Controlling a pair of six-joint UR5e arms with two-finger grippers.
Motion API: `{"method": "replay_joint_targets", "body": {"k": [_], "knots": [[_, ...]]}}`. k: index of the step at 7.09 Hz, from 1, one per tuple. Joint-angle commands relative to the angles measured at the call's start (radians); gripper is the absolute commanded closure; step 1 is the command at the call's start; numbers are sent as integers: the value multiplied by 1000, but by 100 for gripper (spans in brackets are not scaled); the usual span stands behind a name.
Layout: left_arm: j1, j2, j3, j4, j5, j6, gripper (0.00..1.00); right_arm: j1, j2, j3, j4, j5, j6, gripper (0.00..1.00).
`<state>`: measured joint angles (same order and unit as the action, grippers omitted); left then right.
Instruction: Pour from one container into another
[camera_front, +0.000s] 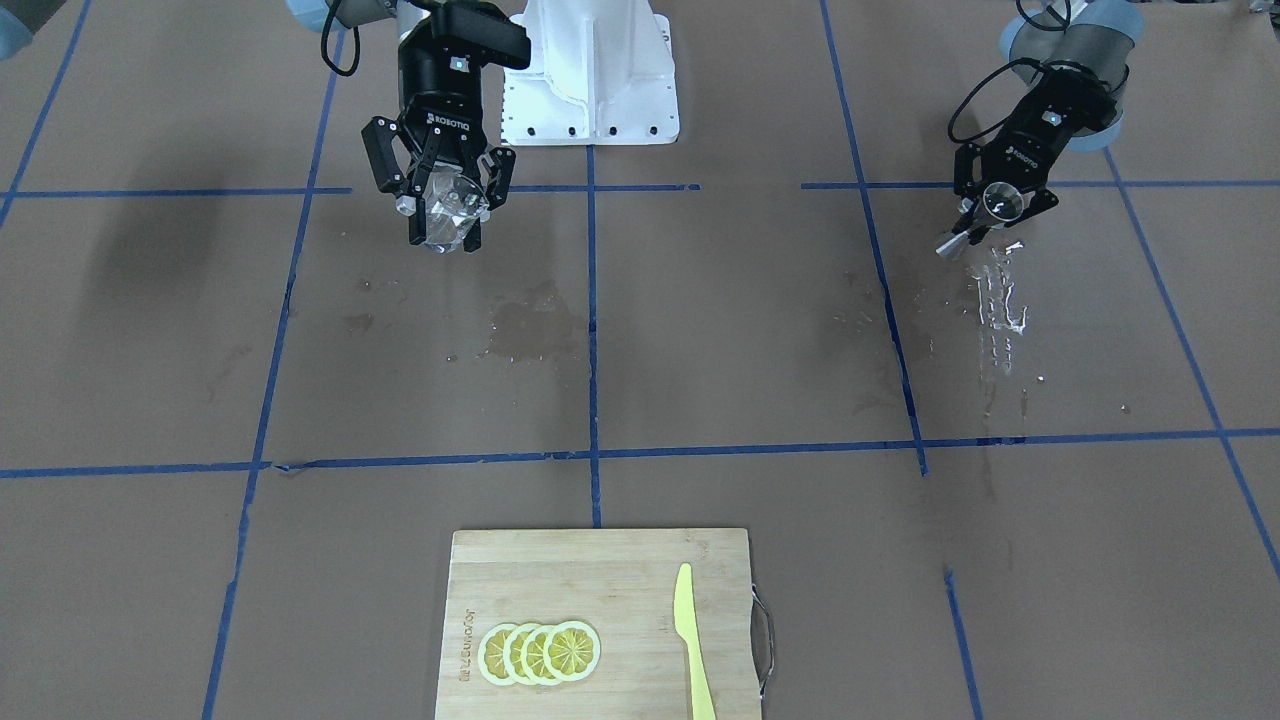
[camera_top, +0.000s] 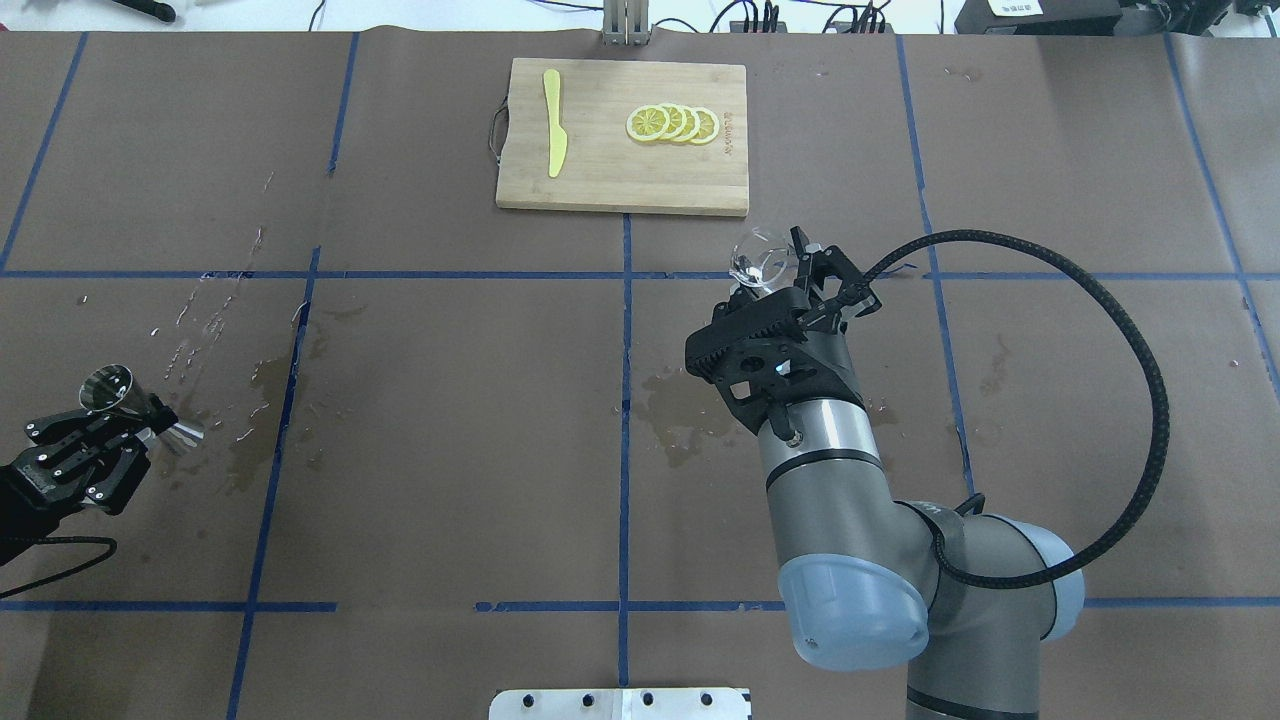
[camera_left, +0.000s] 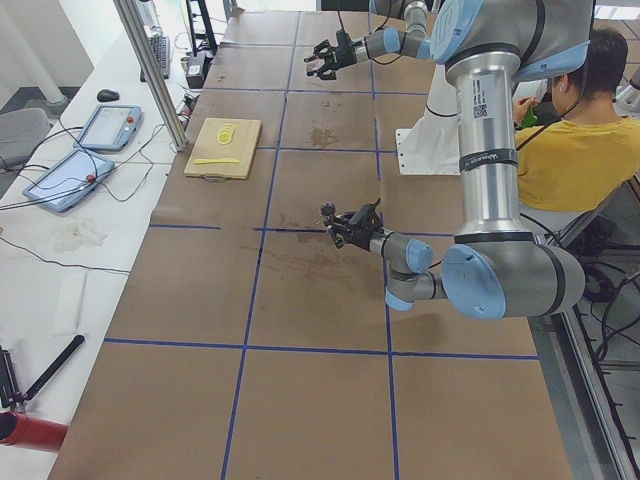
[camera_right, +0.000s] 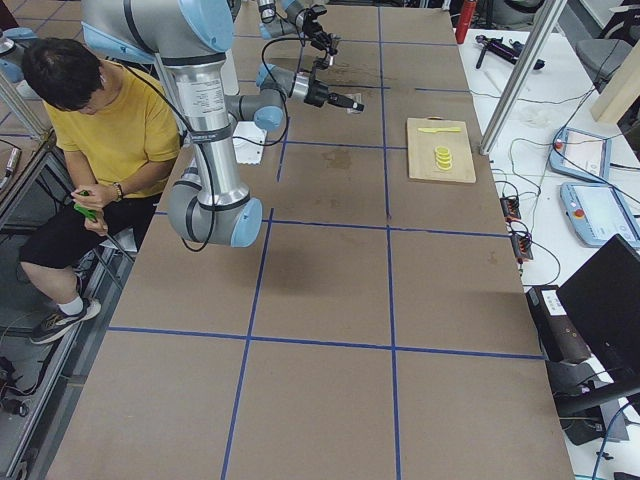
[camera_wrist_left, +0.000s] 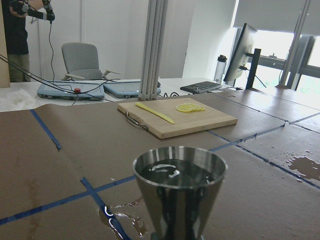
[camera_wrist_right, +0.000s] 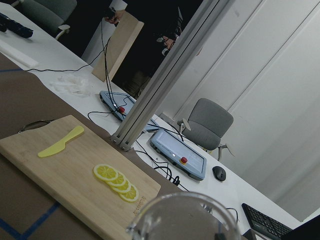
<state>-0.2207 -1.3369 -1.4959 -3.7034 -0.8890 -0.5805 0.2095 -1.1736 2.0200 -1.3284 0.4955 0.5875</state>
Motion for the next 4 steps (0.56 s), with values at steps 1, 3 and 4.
{"method": "replay_joint_targets", "body": {"k": [1,3,4], "knots": [[62,-16,8,7,180,4,100,1,0,0,0,0,0,100],[93,-39,16,10,196,4,100,1,0,2,0,0,0,100],[95,-41,26,11,196,4,100,1,0,2,0,0,0,100]]}}
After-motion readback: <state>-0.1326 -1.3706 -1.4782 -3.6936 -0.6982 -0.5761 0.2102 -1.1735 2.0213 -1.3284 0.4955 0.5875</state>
